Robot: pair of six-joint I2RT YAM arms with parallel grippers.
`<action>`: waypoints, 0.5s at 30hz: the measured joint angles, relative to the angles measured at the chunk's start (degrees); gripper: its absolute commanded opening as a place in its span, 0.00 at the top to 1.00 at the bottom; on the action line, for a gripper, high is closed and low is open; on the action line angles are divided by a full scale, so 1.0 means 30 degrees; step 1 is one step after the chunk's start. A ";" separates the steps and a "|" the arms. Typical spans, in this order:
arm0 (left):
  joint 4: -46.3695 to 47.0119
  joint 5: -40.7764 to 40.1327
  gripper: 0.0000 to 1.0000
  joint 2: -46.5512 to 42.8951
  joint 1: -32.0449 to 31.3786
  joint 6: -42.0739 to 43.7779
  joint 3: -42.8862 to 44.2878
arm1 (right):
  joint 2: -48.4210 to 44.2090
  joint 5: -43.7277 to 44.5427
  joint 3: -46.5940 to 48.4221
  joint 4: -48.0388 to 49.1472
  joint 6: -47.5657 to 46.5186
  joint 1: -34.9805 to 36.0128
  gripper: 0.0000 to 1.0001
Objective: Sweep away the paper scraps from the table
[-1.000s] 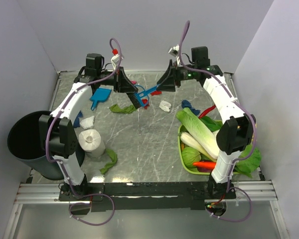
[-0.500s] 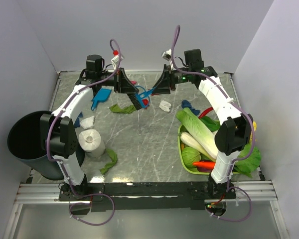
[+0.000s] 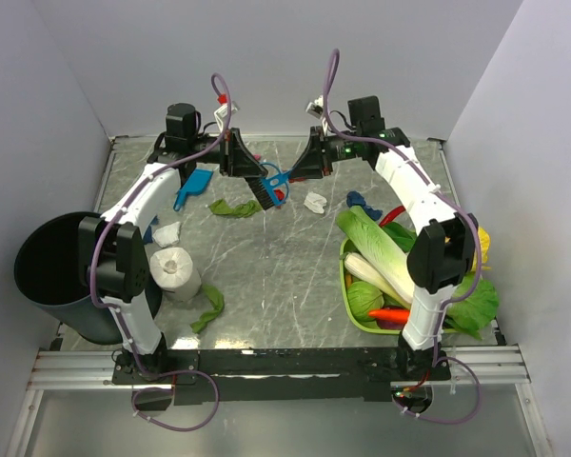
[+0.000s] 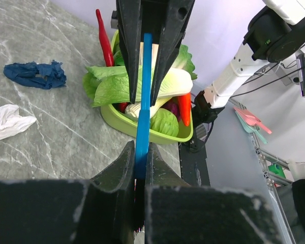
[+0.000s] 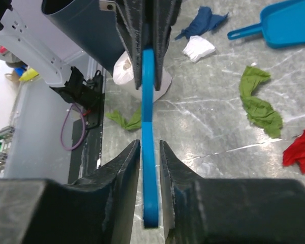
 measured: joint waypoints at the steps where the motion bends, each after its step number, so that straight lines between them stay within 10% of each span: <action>1: 0.0058 -0.0007 0.99 0.0000 0.0000 -0.0015 -0.0036 | 0.0102 -0.0029 -0.0007 0.0000 0.0051 0.0000 0.73; 15: 0.0401 -0.0029 0.99 0.0146 0.0000 -0.0430 -0.0146 | 0.0357 -0.0940 -0.0138 0.0860 0.0940 0.0036 0.76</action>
